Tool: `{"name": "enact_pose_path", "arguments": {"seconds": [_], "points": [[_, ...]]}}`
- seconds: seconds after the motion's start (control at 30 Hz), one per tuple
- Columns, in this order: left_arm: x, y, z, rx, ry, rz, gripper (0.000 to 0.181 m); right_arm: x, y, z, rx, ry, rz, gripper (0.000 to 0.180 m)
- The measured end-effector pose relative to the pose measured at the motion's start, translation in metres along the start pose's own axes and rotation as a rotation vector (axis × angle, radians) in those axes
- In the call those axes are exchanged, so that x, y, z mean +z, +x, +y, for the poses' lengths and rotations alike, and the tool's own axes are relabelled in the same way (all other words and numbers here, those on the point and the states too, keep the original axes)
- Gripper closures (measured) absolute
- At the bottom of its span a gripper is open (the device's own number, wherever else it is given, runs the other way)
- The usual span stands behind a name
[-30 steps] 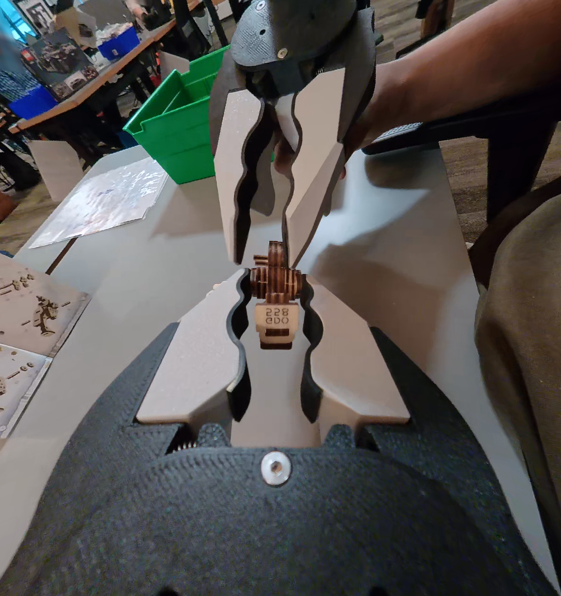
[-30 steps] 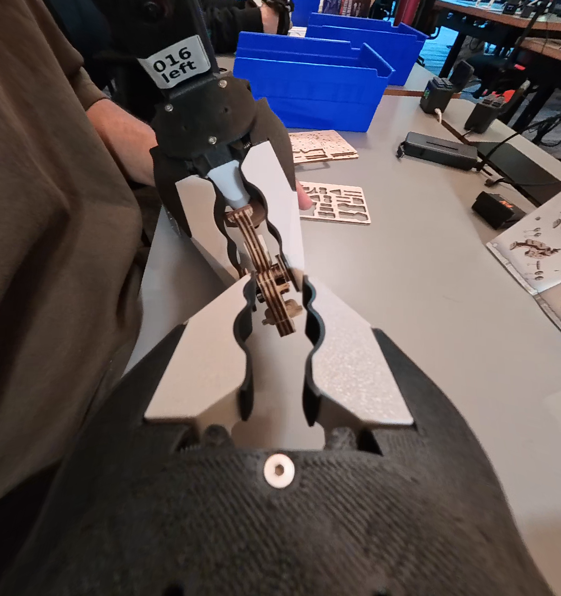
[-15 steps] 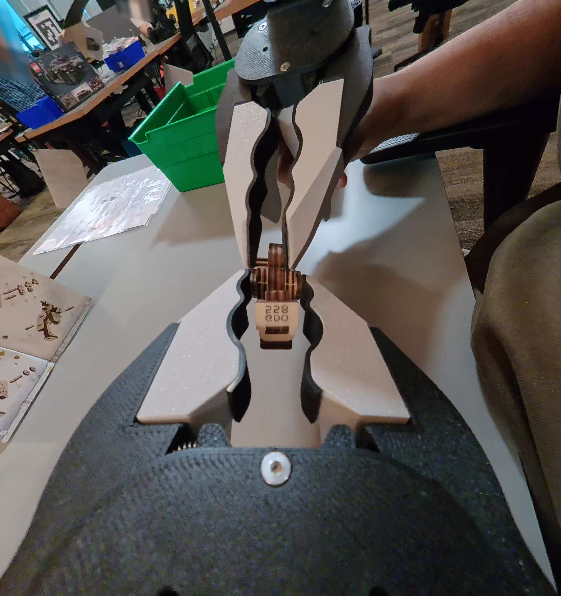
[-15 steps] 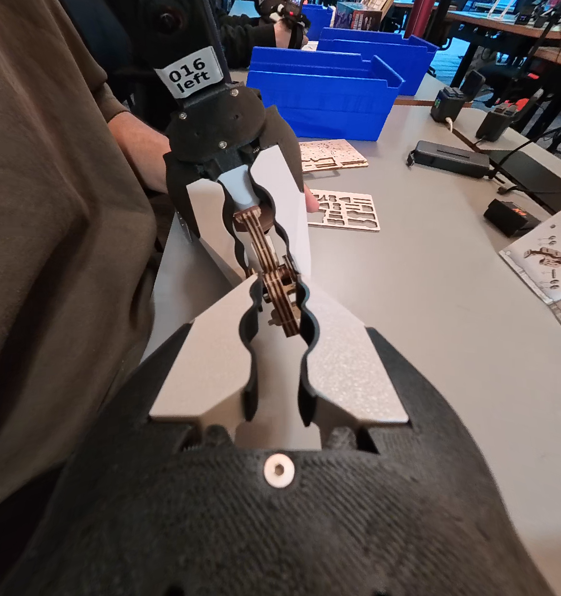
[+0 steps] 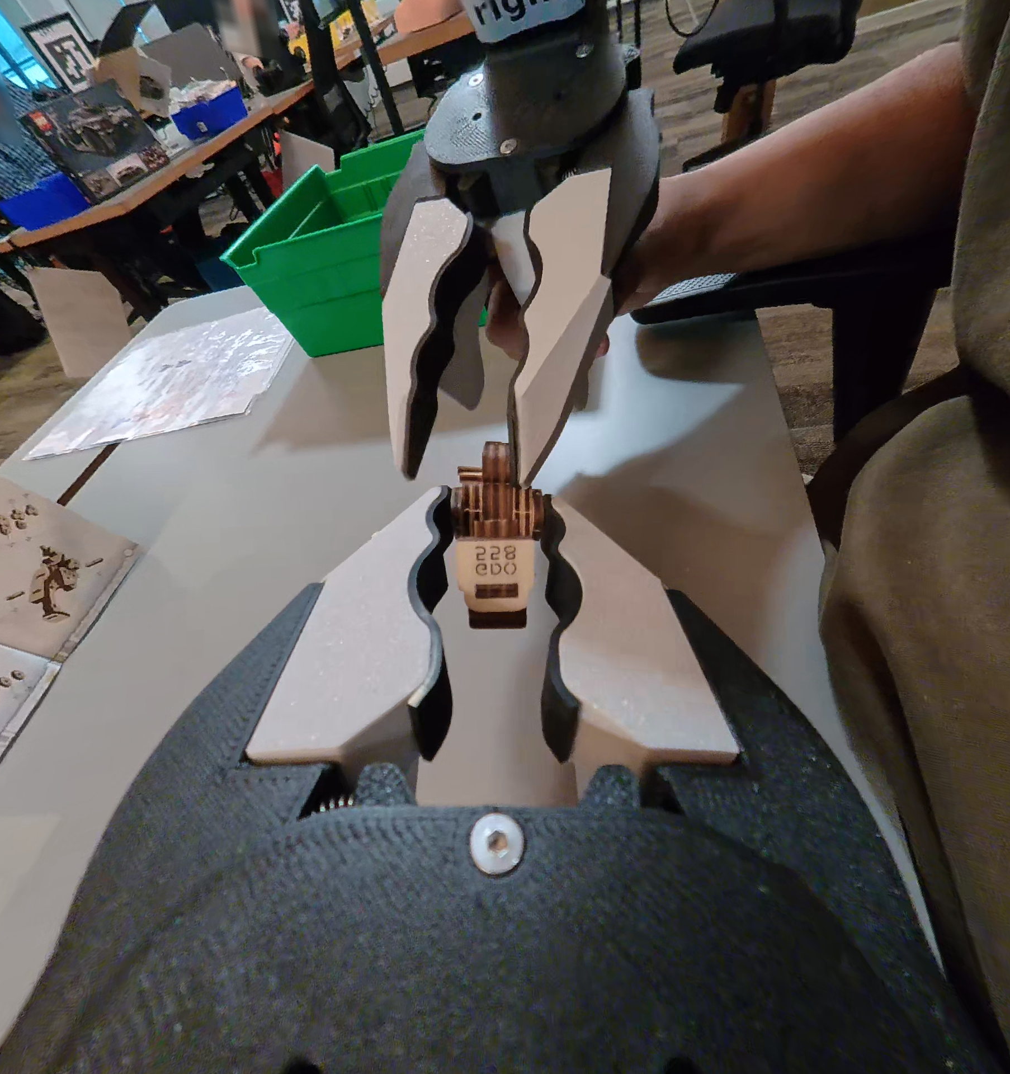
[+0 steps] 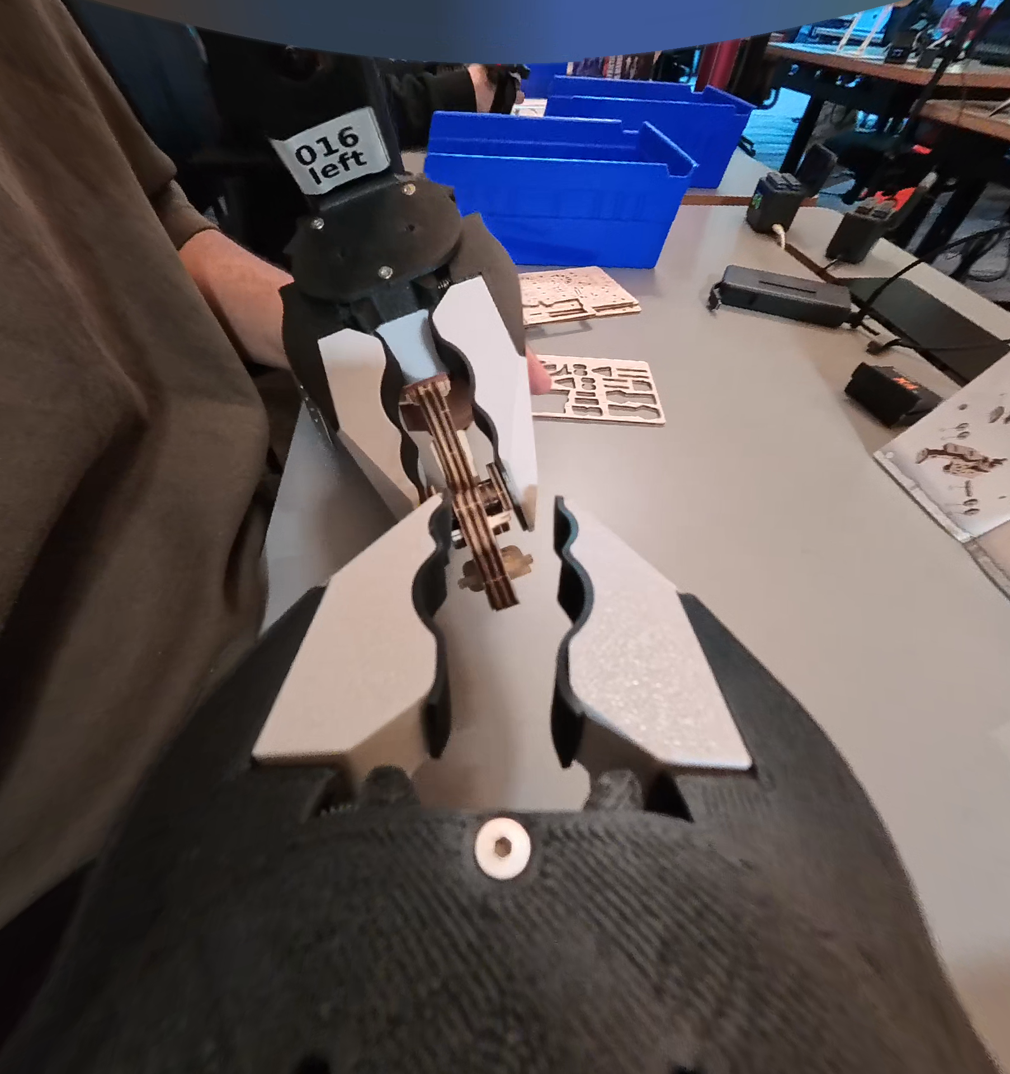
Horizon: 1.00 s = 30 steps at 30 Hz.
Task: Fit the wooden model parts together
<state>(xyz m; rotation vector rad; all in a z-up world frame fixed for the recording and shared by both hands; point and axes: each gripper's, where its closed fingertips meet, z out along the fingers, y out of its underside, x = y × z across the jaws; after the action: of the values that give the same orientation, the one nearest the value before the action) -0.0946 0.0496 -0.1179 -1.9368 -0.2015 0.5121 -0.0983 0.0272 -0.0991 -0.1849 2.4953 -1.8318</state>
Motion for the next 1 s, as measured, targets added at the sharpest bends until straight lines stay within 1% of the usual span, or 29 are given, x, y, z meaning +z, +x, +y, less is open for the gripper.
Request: {"name": "enact_pose_path", "arguments": {"seconds": [0.13,0.17,0.2,0.23,0.27,0.33,0.43,0.47,0.5,0.53,0.57,0.73,0.77,0.83,0.93,1.0], "points": [[0.0,0.002,-0.001,0.005,0.002,0.009,0.154,0.0,0.002,0.001,0.022,0.005,-0.004,0.136],[0.001,0.003,-0.001,0.005,0.003,0.01,0.154,0.0,0.001,0.001,0.021,0.006,-0.008,0.136],[0.001,0.002,0.0,0.006,0.001,0.005,0.154,0.0,-0.002,0.002,0.016,0.006,-0.024,0.142],[0.001,0.001,0.0,0.004,-0.003,-0.002,0.154,0.0,-0.008,0.001,0.006,-0.002,-0.054,0.16],[0.001,0.001,0.0,-0.003,-0.001,0.006,0.155,0.0,-0.013,0.003,-0.013,-0.025,-0.071,0.171],[0.001,0.003,0.003,-0.019,-0.009,0.028,0.155,0.001,-0.014,0.005,-0.036,-0.07,-0.068,0.171],[0.0,-0.001,0.003,-0.01,-0.009,0.002,0.155,0.002,-0.01,0.002,-0.038,-0.029,-0.04,0.17],[0.0,-0.002,0.002,-0.018,-0.002,0.003,0.154,0.002,-0.008,0.001,-0.038,-0.019,-0.027,0.169],[-0.001,-0.001,0.001,-0.029,0.004,0.011,0.155,0.002,-0.004,0.0,-0.042,-0.021,0.003,0.16],[-0.001,-0.001,0.001,-0.036,0.008,0.017,0.155,0.001,0.002,0.0,-0.047,-0.024,0.039,0.146],[-0.001,0.0,0.001,-0.034,0.009,0.019,0.155,0.0,0.005,0.0,-0.051,-0.023,0.056,0.138],[0.001,0.003,0.001,-0.016,0.002,0.019,0.155,0.0,0.006,0.004,-0.011,-0.018,0.033,0.131],[0.001,0.002,0.001,-0.02,0.004,0.018,0.154,0.0,0.004,0.003,-0.011,-0.015,0.02,0.134],[0.0,0.001,-0.001,-0.034,0.013,0.016,0.154,0.0,-0.011,0.002,-0.021,-0.016,-0.065,0.171],[0.001,0.004,0.001,-0.055,0.013,0.044,0.155,-0.001,-0.013,0.004,-0.011,-0.055,-0.084,0.171],[0.0,0.001,0.0,-0.038,0.01,0.023,0.155,0.0,-0.011,0.003,-0.016,-0.028,-0.064,0.171]]}}
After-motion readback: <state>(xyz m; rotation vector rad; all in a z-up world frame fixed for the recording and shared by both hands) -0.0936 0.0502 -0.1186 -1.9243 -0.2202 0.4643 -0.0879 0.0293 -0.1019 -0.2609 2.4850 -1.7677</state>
